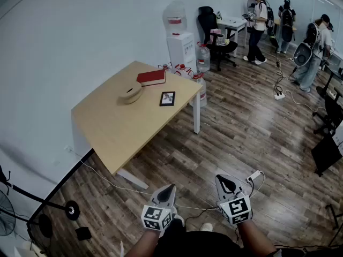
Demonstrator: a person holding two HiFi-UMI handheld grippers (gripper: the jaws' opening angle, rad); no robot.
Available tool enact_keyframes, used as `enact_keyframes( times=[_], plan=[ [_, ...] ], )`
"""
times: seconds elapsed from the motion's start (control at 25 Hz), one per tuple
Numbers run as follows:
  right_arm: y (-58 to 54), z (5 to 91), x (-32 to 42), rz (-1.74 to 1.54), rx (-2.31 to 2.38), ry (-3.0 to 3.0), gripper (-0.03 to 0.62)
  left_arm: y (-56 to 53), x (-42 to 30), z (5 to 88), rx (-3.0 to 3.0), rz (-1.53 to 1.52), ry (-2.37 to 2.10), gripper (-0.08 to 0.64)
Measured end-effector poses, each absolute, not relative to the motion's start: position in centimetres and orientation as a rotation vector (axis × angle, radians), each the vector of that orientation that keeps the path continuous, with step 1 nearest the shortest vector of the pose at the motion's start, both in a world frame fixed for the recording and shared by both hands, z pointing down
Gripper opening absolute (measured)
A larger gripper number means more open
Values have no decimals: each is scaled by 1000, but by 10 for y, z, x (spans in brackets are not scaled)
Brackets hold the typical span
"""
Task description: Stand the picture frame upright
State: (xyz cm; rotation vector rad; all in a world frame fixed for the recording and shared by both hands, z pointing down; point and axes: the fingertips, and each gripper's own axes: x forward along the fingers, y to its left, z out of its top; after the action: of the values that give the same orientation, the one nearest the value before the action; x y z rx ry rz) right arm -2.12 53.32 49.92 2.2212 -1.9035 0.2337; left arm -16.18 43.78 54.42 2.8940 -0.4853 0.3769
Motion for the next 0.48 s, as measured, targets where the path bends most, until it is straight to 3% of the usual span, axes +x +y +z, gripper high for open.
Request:
enact_keyframes(
  times=[0.48],
  plan=[
    [513,502,-16,281,2248,-1914,9,427,-155,543,2894,372,-467,5]
  ],
)
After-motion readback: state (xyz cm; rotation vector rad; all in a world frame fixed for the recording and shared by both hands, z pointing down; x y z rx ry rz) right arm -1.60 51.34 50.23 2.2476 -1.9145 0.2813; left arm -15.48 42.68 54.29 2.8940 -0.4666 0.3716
